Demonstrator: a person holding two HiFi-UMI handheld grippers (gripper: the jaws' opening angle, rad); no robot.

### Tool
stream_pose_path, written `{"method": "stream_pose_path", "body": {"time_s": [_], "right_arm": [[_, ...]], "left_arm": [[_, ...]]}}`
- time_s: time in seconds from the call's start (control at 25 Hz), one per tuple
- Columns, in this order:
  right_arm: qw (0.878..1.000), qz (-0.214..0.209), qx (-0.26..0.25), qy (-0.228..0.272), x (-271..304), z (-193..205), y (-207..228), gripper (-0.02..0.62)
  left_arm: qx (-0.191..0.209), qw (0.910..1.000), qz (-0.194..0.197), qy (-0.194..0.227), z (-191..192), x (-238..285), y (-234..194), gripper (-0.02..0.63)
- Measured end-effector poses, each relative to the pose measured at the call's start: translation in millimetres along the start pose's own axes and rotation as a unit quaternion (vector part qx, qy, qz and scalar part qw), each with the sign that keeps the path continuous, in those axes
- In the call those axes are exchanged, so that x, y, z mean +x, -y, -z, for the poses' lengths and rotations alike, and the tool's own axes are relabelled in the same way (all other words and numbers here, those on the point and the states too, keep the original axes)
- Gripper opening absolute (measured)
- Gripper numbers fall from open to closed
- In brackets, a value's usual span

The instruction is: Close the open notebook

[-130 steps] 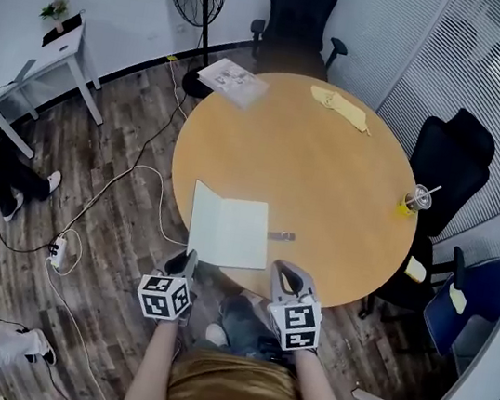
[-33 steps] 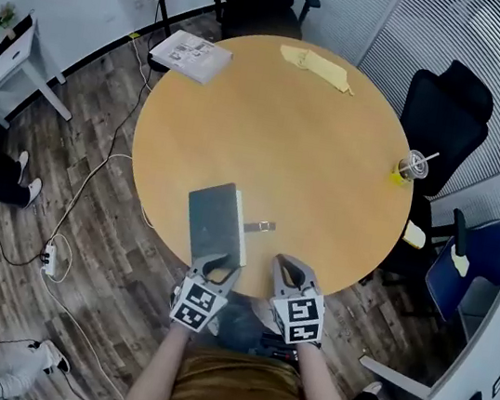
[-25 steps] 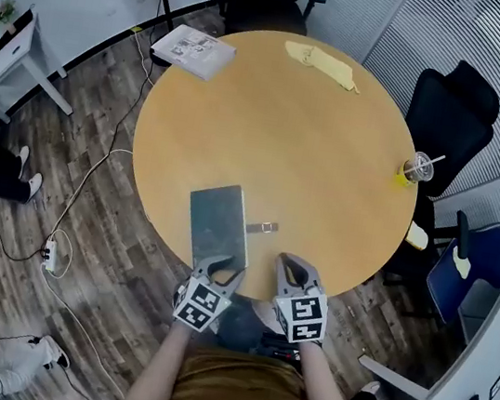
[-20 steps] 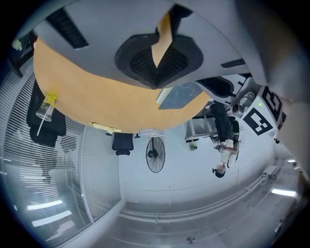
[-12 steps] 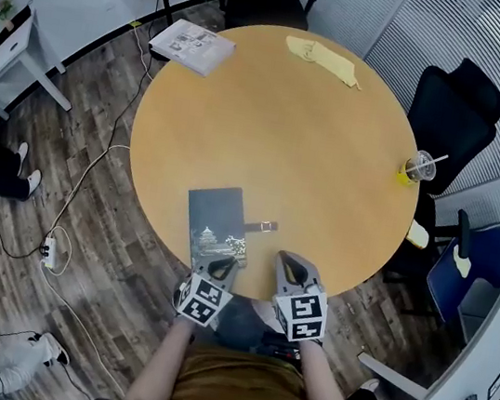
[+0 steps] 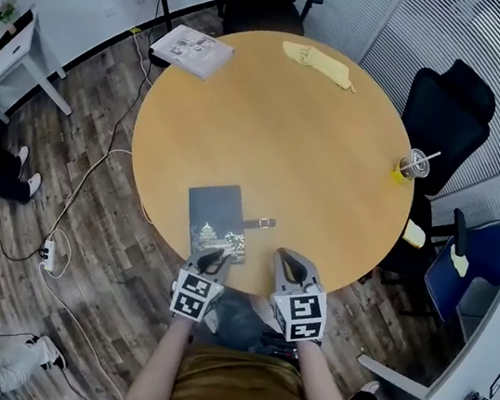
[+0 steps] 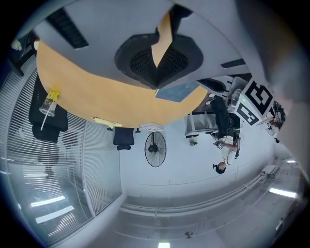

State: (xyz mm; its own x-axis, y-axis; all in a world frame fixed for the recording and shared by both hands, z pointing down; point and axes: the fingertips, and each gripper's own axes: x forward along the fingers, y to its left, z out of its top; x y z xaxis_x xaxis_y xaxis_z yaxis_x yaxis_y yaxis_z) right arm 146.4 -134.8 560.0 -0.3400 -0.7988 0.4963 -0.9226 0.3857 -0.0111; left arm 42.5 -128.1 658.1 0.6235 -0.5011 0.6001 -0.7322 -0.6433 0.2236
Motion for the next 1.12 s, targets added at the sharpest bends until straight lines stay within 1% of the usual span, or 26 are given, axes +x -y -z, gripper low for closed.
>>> {"method": "stream_pose_path", "body": {"time_s": [0.08,0.16,0.32,0.48,0.6,0.8,0.92,1.12], "right_arm": [[1.000,-0.001,-0.003,0.007,-3,-4,-4,0.012],[1.000,-0.001,-0.007,0.013,-7,-7,-9,0.012],[1.000,0.000,-0.015,0.026,-17,-14,-20,0.012],[0.999,-0.001,-0.022,0.036,-25,-18,-29,0.012],[0.999,-0.005,-0.024,0.045,-27,-23,-36,0.012],[0.998,-0.014,-0.036,0.058,-32,-31,-54,0.012],[0.997,-0.014,-0.038,0.066,-38,-35,-61,0.012],[0.996,-0.011,-0.034,0.078,-42,-39,-68,0.012]], "left_arm": [[-0.028,0.9994,-0.002,0.021,-8,-9,-3,0.075],[-0.043,0.9981,-0.007,0.043,-17,-21,-6,0.075],[-0.046,0.9956,-0.025,0.078,-33,-46,-13,0.075],[-0.056,0.9893,-0.029,0.131,-53,-72,-16,0.078],[-0.057,0.9853,-0.034,0.157,-67,-90,-17,0.081],[-0.057,0.9792,-0.050,0.188,-82,-121,-20,0.081],[-0.049,0.9759,-0.058,0.204,-92,-137,-20,0.081],[-0.045,0.9721,-0.069,0.220,-93,-155,-22,0.081]]}}
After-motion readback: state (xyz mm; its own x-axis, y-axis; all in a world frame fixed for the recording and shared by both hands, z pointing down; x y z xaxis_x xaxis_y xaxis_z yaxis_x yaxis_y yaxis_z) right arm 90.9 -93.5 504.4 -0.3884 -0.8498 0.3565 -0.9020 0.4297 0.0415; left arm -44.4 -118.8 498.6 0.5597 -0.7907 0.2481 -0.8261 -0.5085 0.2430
